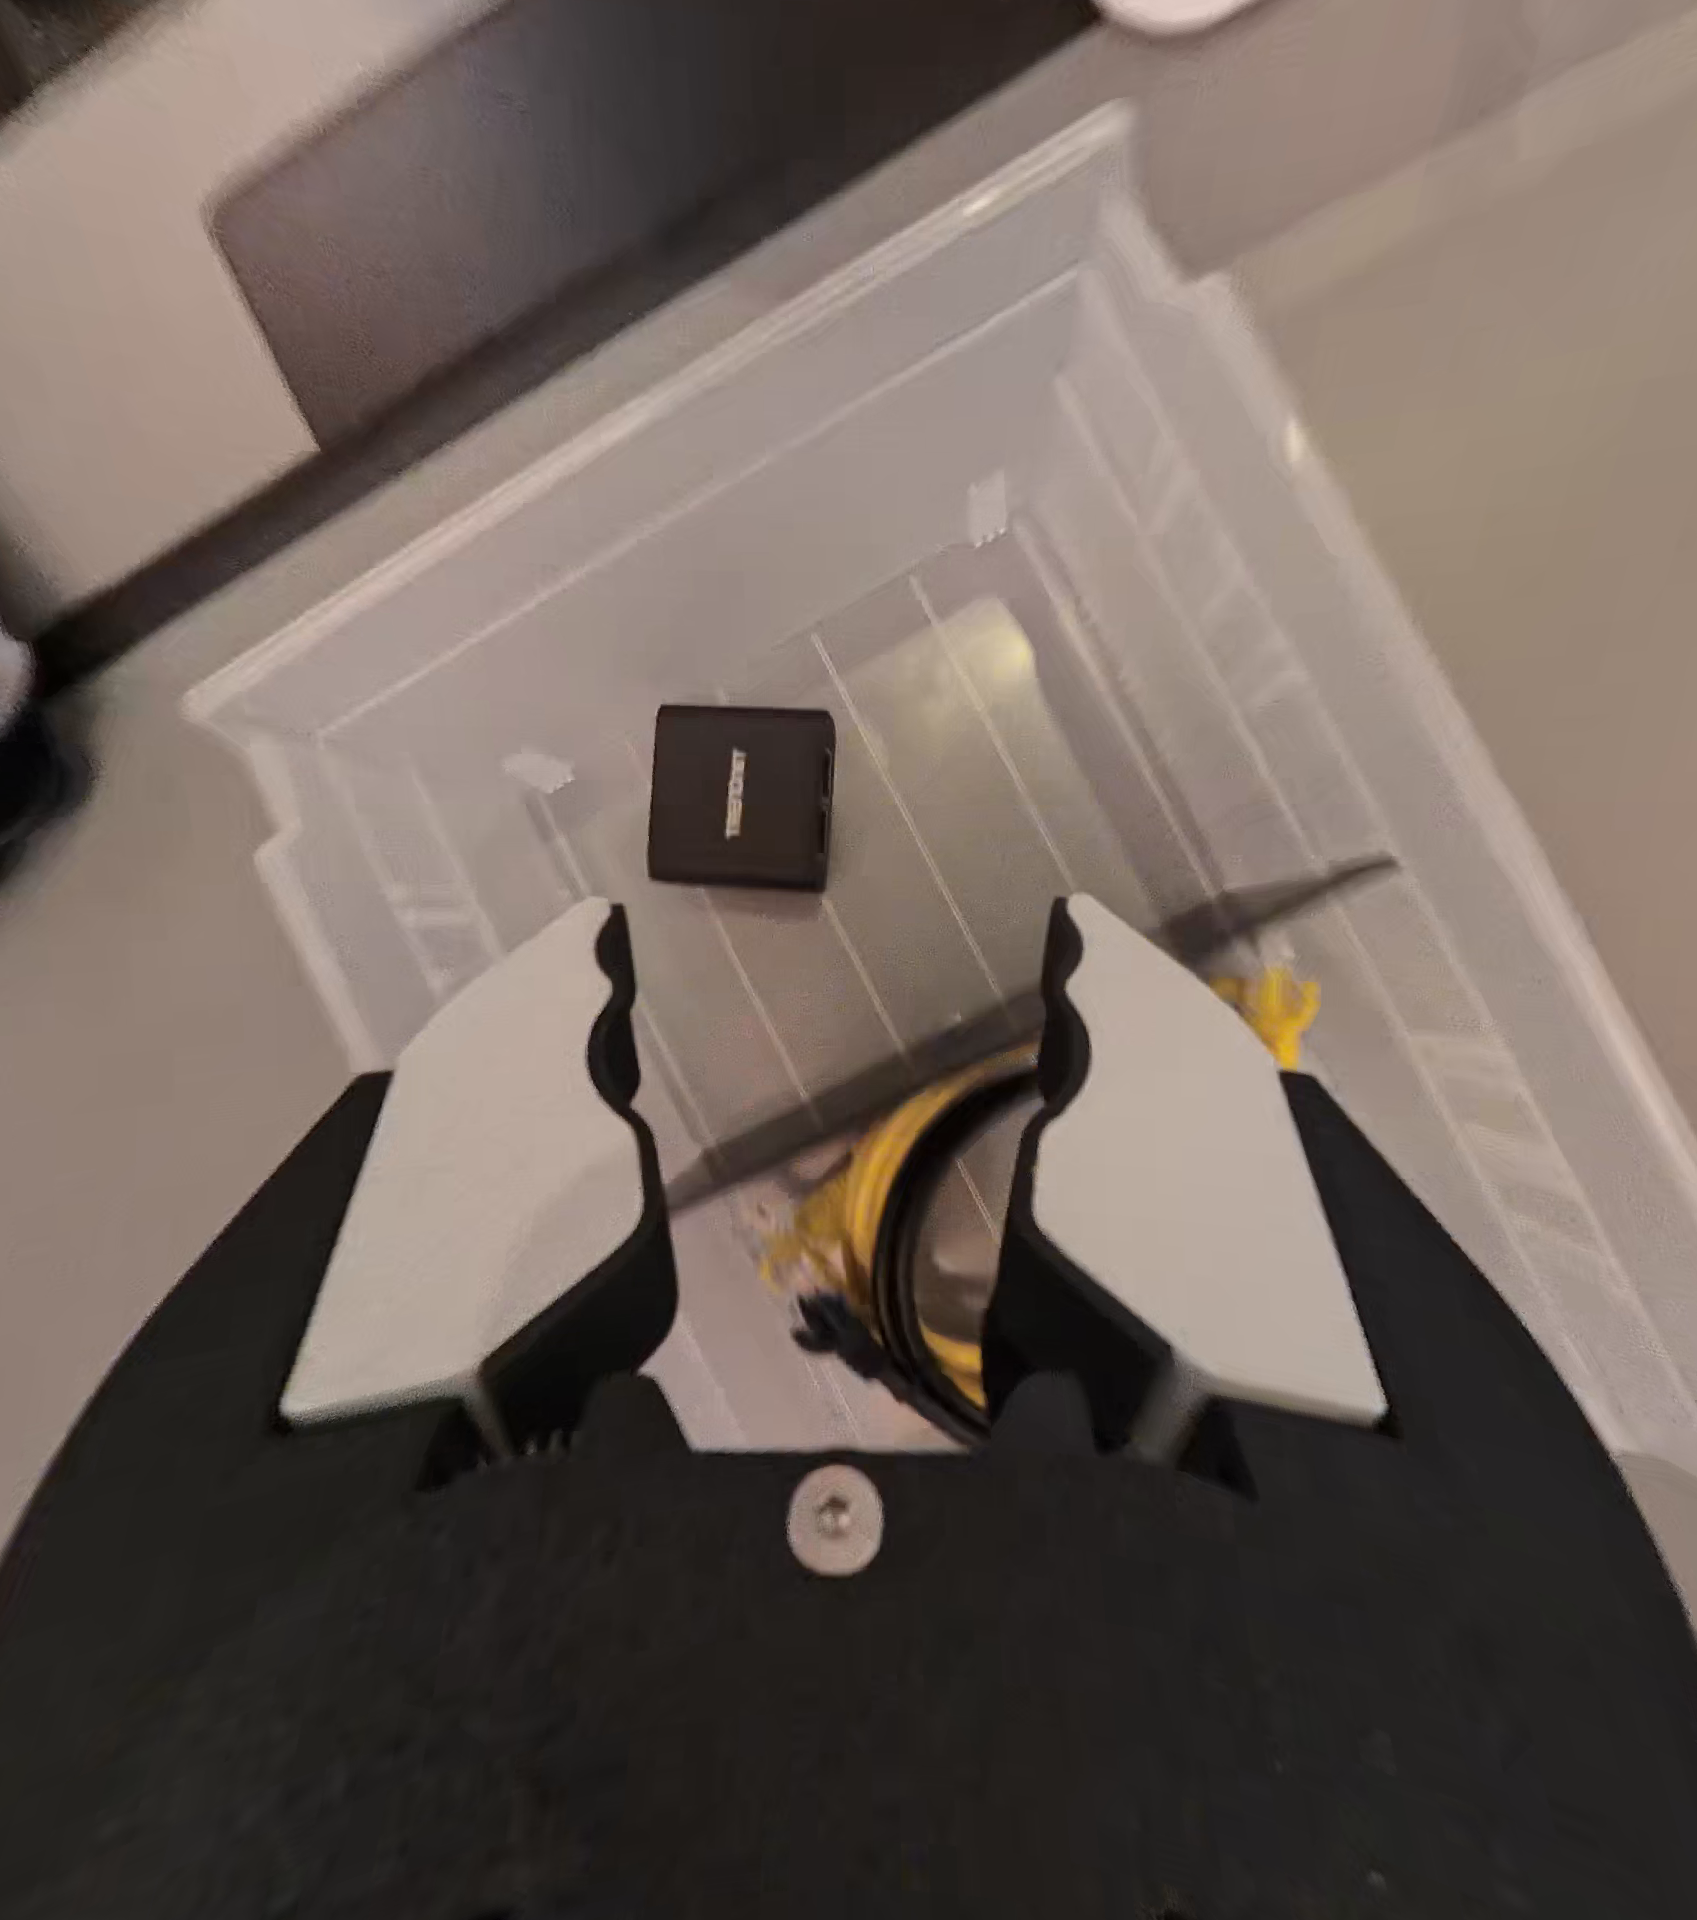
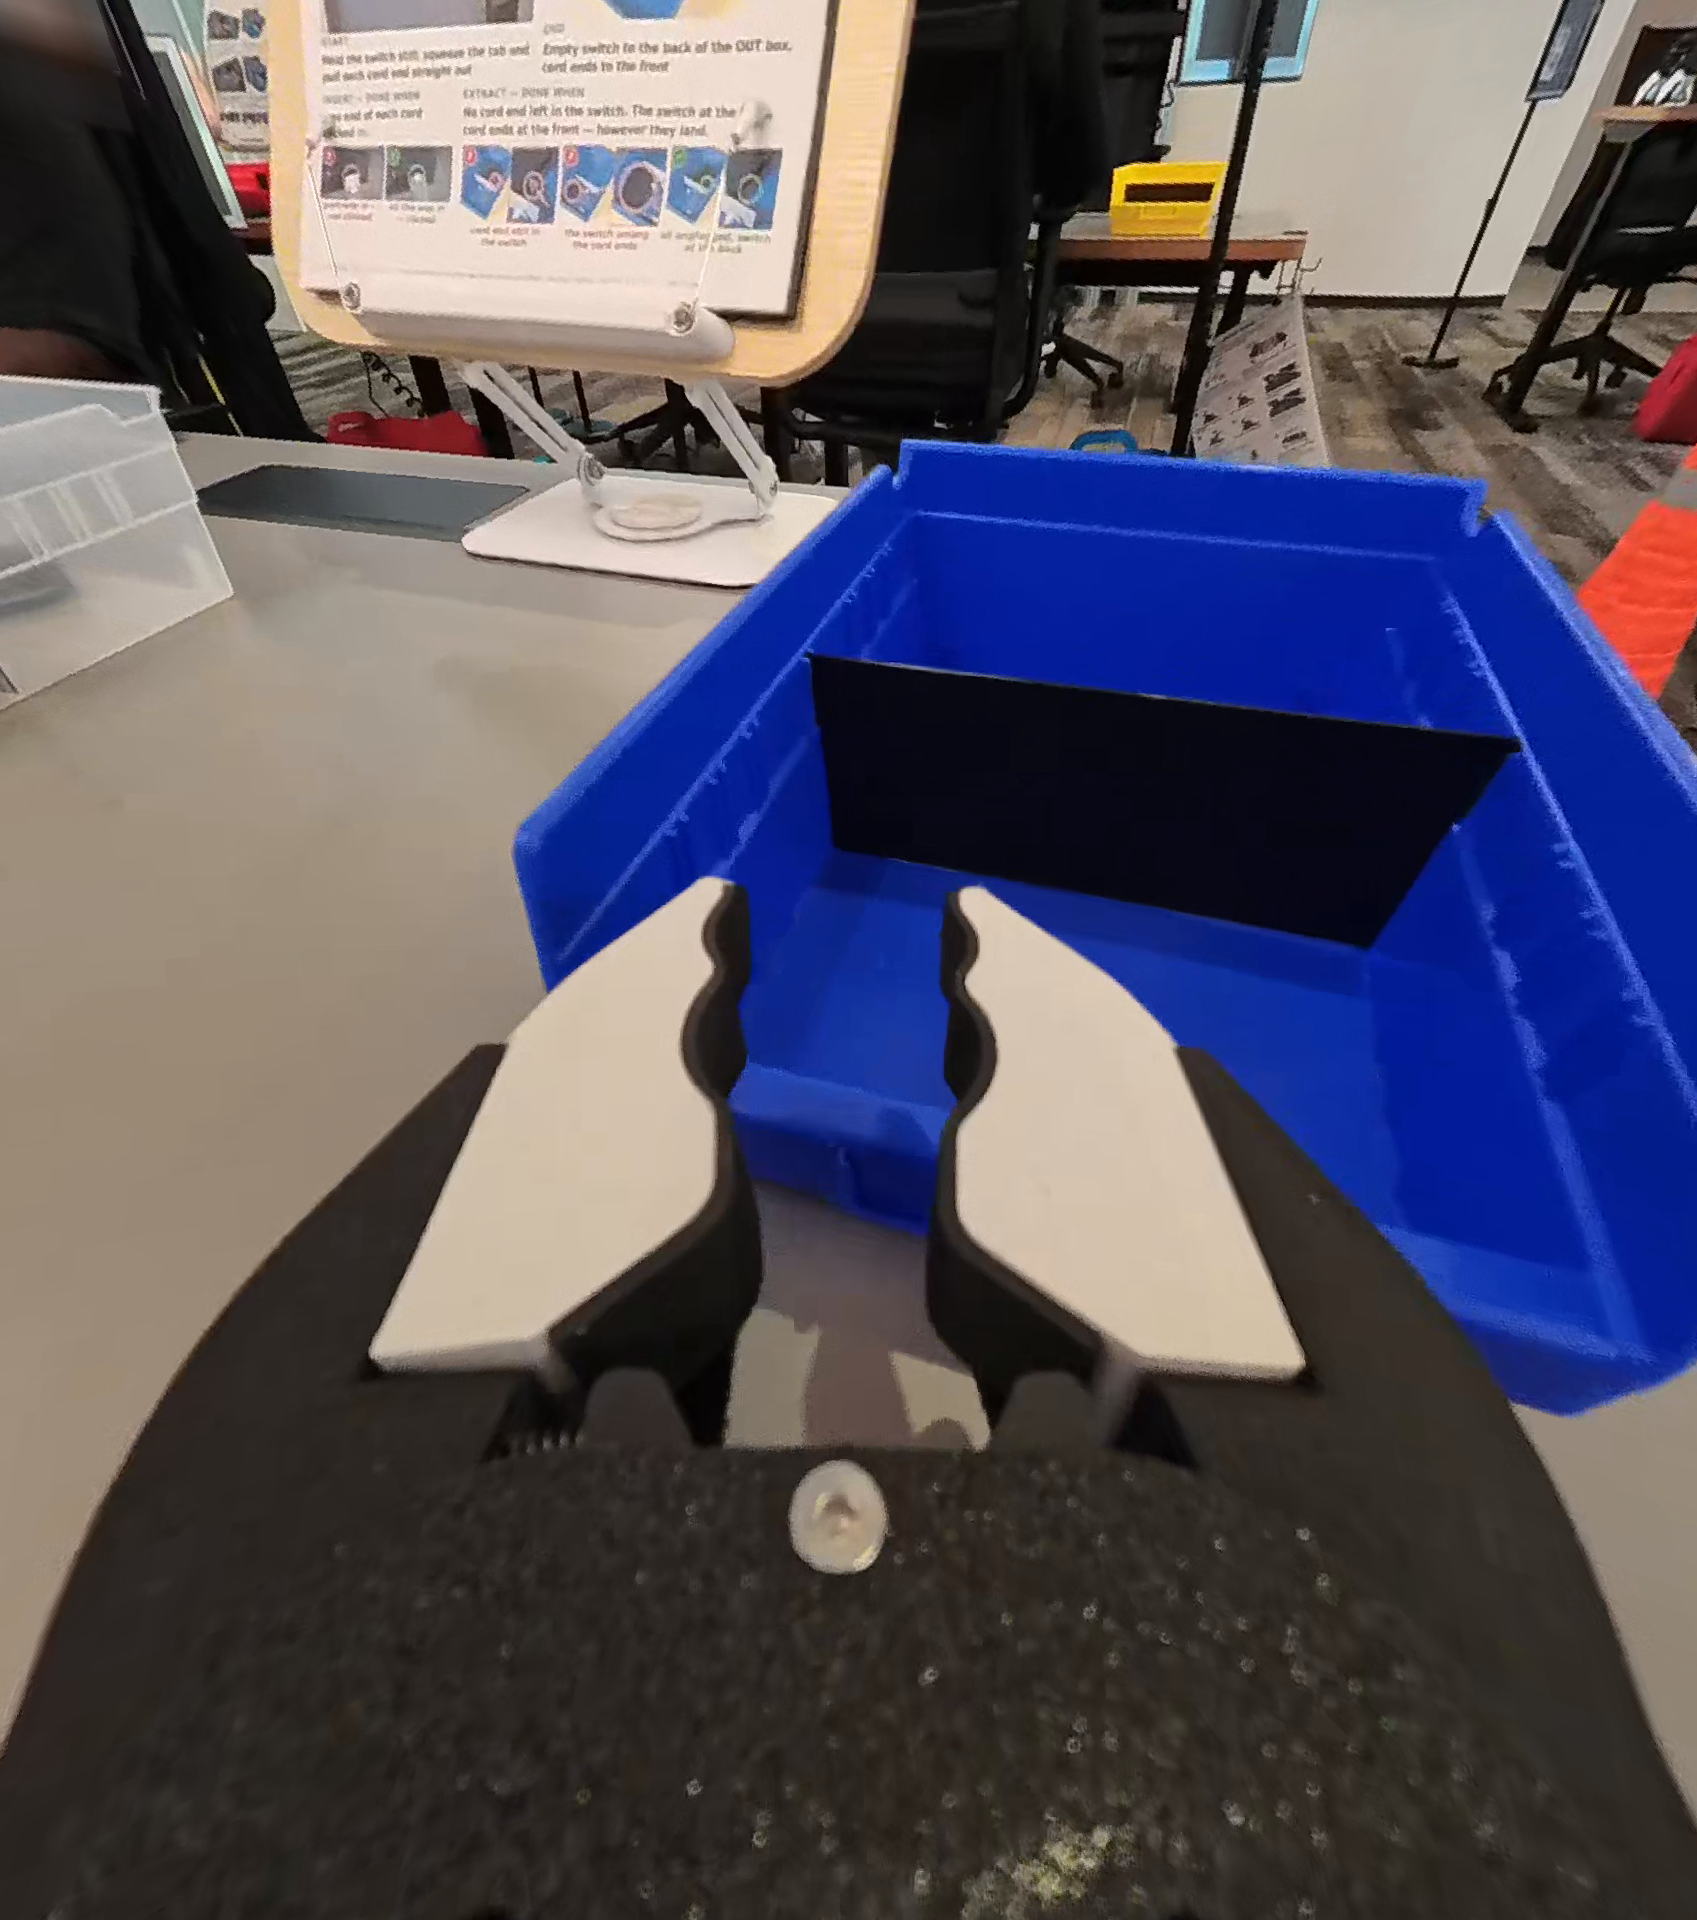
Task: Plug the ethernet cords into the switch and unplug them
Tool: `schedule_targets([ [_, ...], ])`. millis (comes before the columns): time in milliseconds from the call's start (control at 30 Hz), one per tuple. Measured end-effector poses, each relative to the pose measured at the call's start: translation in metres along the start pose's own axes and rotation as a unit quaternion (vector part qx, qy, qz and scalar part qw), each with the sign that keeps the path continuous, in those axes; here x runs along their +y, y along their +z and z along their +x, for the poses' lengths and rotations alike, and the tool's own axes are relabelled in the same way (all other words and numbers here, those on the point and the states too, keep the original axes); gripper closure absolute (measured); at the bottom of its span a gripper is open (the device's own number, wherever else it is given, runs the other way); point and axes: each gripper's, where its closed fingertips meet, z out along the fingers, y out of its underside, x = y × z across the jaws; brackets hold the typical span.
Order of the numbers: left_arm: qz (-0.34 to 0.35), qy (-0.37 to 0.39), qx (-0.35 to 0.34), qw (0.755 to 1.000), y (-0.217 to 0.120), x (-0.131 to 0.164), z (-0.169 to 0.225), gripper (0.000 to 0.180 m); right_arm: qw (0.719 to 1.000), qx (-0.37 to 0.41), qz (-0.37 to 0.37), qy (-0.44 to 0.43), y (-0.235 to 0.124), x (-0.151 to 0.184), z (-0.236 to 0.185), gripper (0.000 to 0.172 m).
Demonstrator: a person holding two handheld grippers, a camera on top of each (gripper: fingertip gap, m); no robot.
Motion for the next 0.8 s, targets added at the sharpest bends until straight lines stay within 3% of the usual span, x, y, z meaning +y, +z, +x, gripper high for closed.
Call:
schedule_targets([
  [133,-0.114,-0.024,0.035,0.993,0.066,-0.001,-0.016,0.102,1.000,-0.016,0.009,-0.006,0.004,-0.004,-0.007,0.138],
  [300,-0.198,0.030,-0.034,0.979,0.112,0.020,-0.041,0.101,1.000,-0.008,0.005,-0.029,0.000,-0.004,-0.003,0.140],
  [333,-0.189,0.018,-0.025,0.982,0.114,0.017,-0.040,0.109,1.000,-0.008,0.009,-0.028,0.000,-0.004,-0.002,0.141],
  [400,-0.190,0.009,-0.010,0.982,0.116,0.017,-0.036,0.125,1.000,-0.011,0.006,-0.028,0.000,-0.003,-0.001,0.141],
  [600,-0.204,0.024,0.005,0.979,0.102,0.022,-0.029,0.125,0.999,-0.020,0.011,-0.033,-0.005,-0.003,-0.007,0.143],
  [800,-0.140,0.019,0.062,0.988,0.031,-0.013,0.004,0.125,0.992,-0.046,0.026,-0.113,-0.002,-0.016,-0.046,0.136],
])
